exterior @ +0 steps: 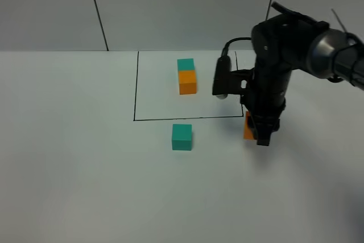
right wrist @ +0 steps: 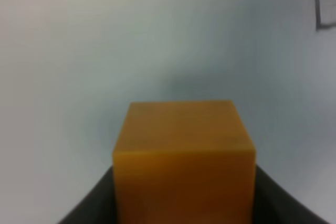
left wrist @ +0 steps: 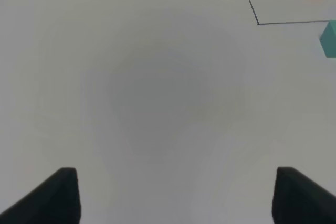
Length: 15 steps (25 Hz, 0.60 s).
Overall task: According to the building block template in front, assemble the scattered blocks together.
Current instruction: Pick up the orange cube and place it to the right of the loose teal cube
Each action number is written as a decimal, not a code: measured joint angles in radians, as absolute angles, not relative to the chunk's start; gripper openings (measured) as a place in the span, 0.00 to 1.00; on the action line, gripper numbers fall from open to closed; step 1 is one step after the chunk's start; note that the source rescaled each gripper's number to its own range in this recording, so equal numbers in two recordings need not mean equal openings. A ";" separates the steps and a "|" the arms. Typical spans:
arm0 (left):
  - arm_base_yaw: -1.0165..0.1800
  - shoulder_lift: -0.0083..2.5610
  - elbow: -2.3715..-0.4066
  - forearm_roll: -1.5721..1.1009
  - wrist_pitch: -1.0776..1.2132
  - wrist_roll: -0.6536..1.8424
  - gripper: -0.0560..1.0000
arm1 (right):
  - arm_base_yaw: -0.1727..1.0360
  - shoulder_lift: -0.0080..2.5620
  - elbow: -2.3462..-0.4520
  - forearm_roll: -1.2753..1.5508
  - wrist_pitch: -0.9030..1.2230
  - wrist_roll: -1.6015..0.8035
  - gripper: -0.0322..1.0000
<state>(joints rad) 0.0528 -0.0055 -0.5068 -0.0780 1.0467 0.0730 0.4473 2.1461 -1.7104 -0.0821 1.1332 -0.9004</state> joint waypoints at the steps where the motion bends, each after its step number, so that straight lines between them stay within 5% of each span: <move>1: 0.053 -0.005 -0.507 -0.078 1.047 0.072 0.69 | 0.458 2.171 -1.753 -0.082 1.144 -0.906 0.05; 15: 0.053 -0.005 -0.507 -0.077 1.047 0.072 0.69 | 0.513 2.369 -1.935 0.000 1.187 -0.919 0.05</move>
<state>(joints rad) 0.0528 -0.0055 -0.5068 -0.0771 1.0467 0.0721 0.5125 2.3687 -1.9353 0.0000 1.1866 -0.9194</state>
